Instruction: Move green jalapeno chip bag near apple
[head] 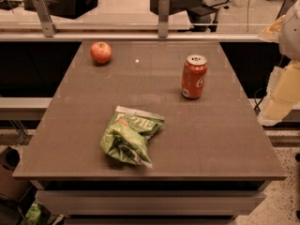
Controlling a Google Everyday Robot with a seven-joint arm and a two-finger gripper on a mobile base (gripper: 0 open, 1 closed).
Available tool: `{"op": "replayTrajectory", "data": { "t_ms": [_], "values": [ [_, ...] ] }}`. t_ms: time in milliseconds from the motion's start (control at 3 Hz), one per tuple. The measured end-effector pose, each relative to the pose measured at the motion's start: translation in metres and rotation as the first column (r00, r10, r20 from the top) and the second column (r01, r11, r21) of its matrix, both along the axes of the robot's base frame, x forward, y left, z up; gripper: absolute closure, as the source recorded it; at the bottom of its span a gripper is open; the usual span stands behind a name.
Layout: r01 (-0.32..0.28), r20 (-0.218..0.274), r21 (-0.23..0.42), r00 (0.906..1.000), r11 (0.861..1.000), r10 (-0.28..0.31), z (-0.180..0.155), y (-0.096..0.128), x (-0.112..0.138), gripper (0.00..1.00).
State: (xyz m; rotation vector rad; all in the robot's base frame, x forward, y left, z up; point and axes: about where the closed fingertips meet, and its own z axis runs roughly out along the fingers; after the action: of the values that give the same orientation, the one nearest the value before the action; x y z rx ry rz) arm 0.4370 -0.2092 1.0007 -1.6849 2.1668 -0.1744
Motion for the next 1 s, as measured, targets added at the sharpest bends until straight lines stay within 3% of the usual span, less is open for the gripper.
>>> {"op": "replayTrajectory", "data": {
  "t_ms": [667, 1000],
  "values": [
    [-0.017, 0.007, 0.025, 0.9998, 1.0, 0.017, -0.003, 0.006, 0.002, 0.0],
    [-0.061, -0.005, 0.075, 0.9981, 0.995, 0.061, -0.017, 0.022, 0.007, 0.0]
  ]
}}
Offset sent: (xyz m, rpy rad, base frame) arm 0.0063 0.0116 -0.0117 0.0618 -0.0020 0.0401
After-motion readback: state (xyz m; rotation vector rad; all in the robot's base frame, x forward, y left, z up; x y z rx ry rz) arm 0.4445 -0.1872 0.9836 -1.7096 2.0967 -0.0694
